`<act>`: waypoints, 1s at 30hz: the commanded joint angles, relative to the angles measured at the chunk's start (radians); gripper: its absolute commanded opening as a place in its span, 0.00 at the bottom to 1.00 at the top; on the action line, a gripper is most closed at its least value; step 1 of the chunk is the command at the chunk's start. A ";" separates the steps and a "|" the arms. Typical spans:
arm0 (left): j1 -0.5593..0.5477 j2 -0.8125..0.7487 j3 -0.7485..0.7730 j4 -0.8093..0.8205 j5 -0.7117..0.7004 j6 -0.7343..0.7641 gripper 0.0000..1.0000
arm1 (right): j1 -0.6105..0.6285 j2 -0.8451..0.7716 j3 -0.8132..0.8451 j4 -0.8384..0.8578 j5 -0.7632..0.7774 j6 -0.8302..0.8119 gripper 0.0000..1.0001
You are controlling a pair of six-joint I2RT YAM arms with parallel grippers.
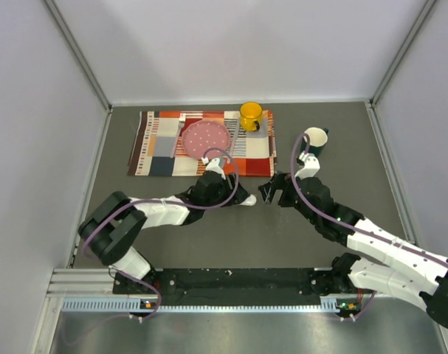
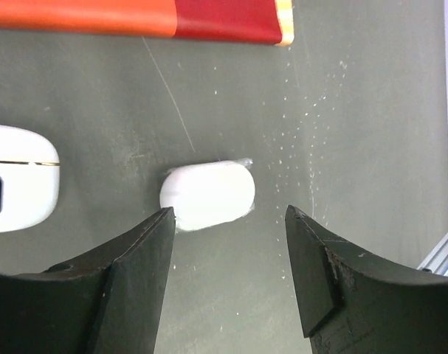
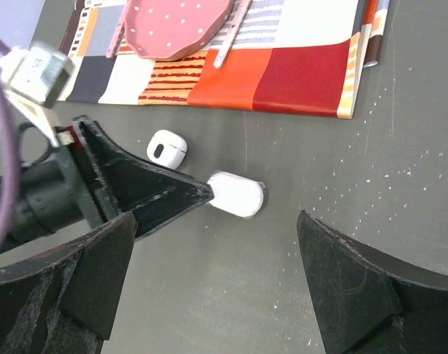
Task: Insert the wireless bluetooth earbuds into the charging case
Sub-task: Place the charging case at the center of the board, then reset both arms
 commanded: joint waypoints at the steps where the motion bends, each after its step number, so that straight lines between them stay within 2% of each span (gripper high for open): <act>1: -0.009 -0.156 0.022 -0.119 -0.115 0.098 0.67 | -0.047 -0.008 0.011 0.017 -0.050 0.034 0.90; 6: -0.012 -0.325 0.006 -0.244 -0.219 0.174 0.67 | -0.109 0.039 -0.007 0.031 -0.149 0.078 0.90; 13: -0.011 -0.579 -0.099 -0.222 -0.281 0.261 0.68 | -0.129 0.173 -0.011 0.100 -0.310 0.103 0.91; 14: -0.012 -0.607 -0.140 -0.197 -0.278 0.308 0.75 | -0.129 0.180 -0.012 0.114 -0.312 0.082 0.91; 15: -0.011 -0.655 -0.161 -0.179 -0.281 0.322 0.76 | -0.129 0.187 -0.015 0.126 -0.338 0.063 0.91; 18: -0.011 -0.750 -0.222 -0.139 -0.356 0.351 0.99 | -0.130 0.176 -0.029 0.151 -0.332 -0.017 0.91; 20: -0.011 -0.798 -0.244 -0.168 -0.393 0.359 0.99 | -0.148 0.174 -0.011 0.095 -0.318 -0.054 0.94; 21: -0.009 -0.843 -0.247 -0.185 -0.400 0.362 0.99 | -0.199 0.199 0.003 0.082 -0.385 -0.040 0.98; 22: -0.009 -0.864 -0.248 -0.201 -0.407 0.371 0.99 | -0.334 0.216 0.000 0.091 -0.630 0.010 0.99; 24: -0.009 -0.911 -0.225 -0.306 -0.391 0.411 0.99 | -0.479 0.254 -0.030 0.186 -0.825 0.086 0.99; 25: -0.009 -0.923 -0.212 -0.342 -0.385 0.425 0.99 | -0.574 0.268 -0.053 0.201 -0.835 0.121 0.99; 26: -0.008 -0.931 -0.189 -0.407 -0.388 0.430 0.99 | -0.601 0.263 -0.055 0.182 -0.828 0.112 0.99; 29: -0.002 -0.951 -0.170 -0.464 -0.355 0.499 0.99 | -0.638 0.213 -0.034 0.094 -0.698 0.023 0.99; 30: 0.002 -0.956 -0.169 -0.494 -0.335 0.512 0.99 | -0.636 0.195 -0.032 0.035 -0.585 0.006 0.99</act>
